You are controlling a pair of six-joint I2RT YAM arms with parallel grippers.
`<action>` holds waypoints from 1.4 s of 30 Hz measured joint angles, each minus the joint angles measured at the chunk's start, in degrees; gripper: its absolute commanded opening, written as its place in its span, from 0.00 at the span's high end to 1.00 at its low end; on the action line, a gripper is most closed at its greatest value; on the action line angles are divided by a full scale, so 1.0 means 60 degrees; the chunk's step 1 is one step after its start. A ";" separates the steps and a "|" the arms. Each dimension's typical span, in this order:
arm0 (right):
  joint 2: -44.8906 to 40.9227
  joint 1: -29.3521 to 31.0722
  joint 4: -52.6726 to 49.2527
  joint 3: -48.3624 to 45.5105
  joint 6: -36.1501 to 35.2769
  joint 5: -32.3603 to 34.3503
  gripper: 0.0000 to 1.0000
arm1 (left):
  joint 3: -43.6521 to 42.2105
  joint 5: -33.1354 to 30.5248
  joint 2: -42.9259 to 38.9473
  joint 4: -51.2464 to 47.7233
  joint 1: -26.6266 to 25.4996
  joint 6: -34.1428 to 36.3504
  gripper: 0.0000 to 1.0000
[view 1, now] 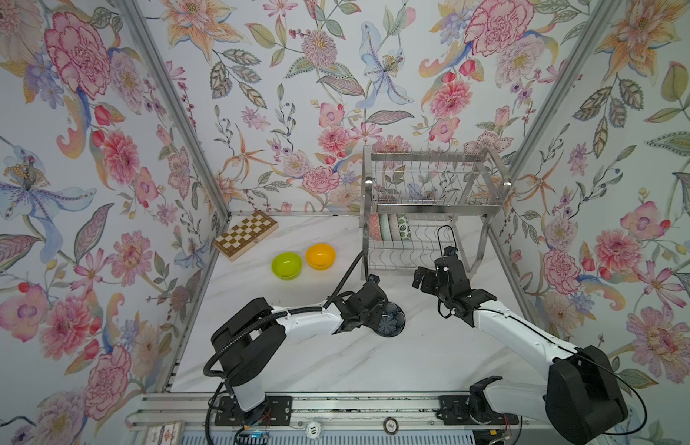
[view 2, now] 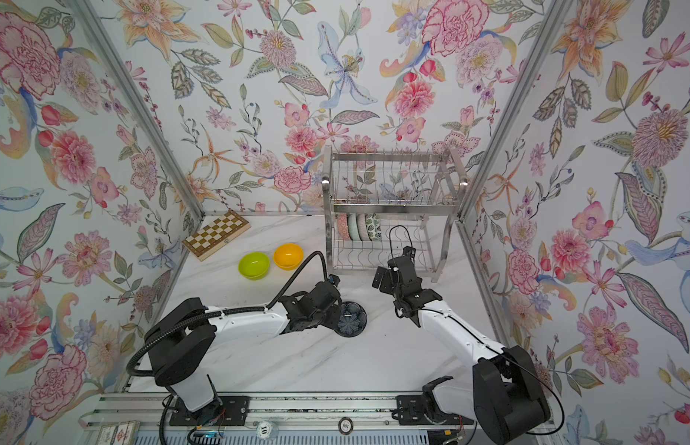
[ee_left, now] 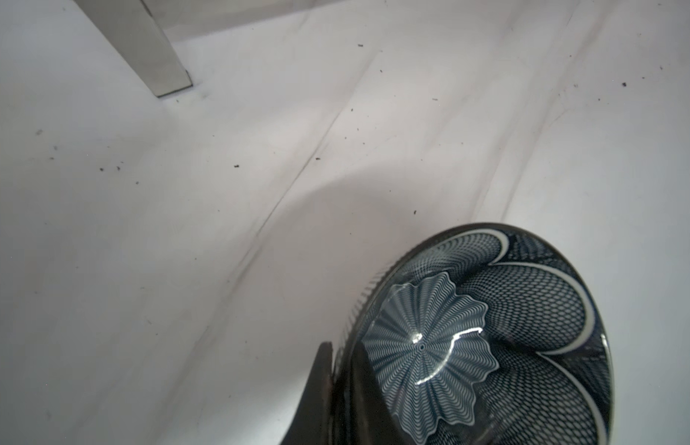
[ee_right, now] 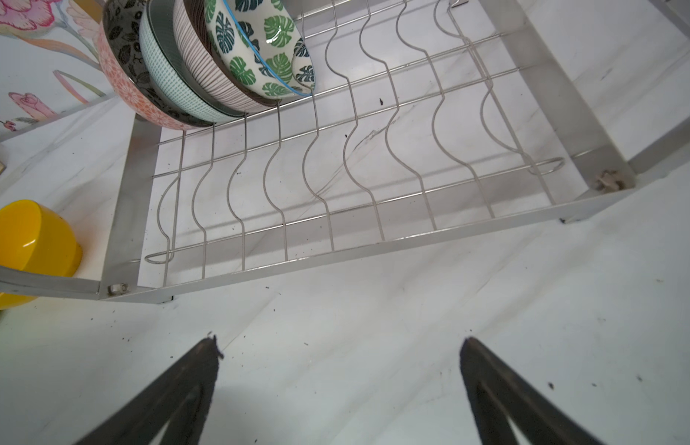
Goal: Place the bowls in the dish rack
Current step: 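Grasp the dark patterned bowl rim with left gripper and lift it, then carry the bowl toward the rack with left gripper while right gripper approaches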
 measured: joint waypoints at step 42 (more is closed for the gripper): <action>-0.0994 -0.0681 0.4087 -0.0273 1.0276 -0.2681 0.01 | 0.0404 -0.5384 0.2033 1.0408 -0.0266 0.6371 1.00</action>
